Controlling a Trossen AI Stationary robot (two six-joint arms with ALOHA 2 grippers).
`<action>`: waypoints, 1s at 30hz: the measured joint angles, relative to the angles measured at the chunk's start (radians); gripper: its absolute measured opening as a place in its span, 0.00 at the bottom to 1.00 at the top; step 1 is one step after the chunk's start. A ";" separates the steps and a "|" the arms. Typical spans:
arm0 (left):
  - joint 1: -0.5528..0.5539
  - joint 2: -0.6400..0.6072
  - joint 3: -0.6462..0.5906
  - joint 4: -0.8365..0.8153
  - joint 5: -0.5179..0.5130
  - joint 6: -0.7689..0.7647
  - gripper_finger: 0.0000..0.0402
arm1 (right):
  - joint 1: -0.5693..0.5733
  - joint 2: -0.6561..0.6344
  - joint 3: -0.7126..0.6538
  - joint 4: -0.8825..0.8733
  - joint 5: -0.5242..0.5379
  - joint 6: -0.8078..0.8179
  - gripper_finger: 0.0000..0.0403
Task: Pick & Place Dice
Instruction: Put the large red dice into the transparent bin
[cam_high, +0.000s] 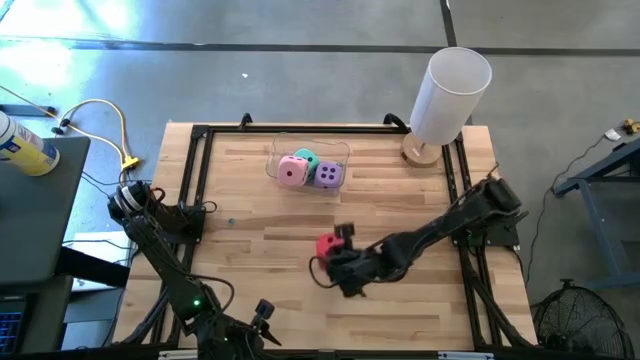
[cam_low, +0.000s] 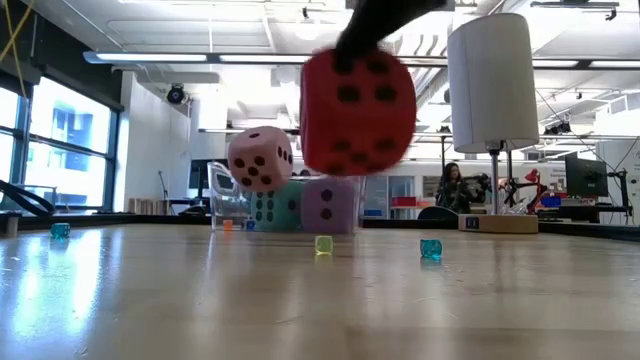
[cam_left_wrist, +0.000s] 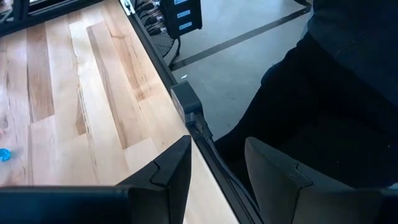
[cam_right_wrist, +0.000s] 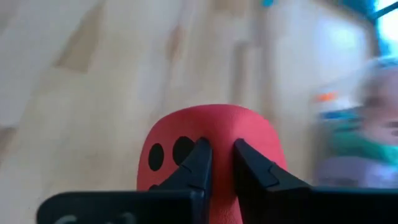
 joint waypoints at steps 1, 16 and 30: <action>0.000 0.000 0.000 0.000 0.000 0.000 0.36 | -0.006 -0.021 0.000 -0.001 0.008 -0.018 0.08; -0.005 -0.040 0.000 -0.001 -0.331 0.011 0.36 | -0.385 -0.189 0.003 0.022 -0.018 -0.200 0.05; 0.095 -0.362 0.001 -0.302 -0.468 -0.155 0.36 | -0.570 -0.160 0.005 0.080 -0.054 -0.398 0.03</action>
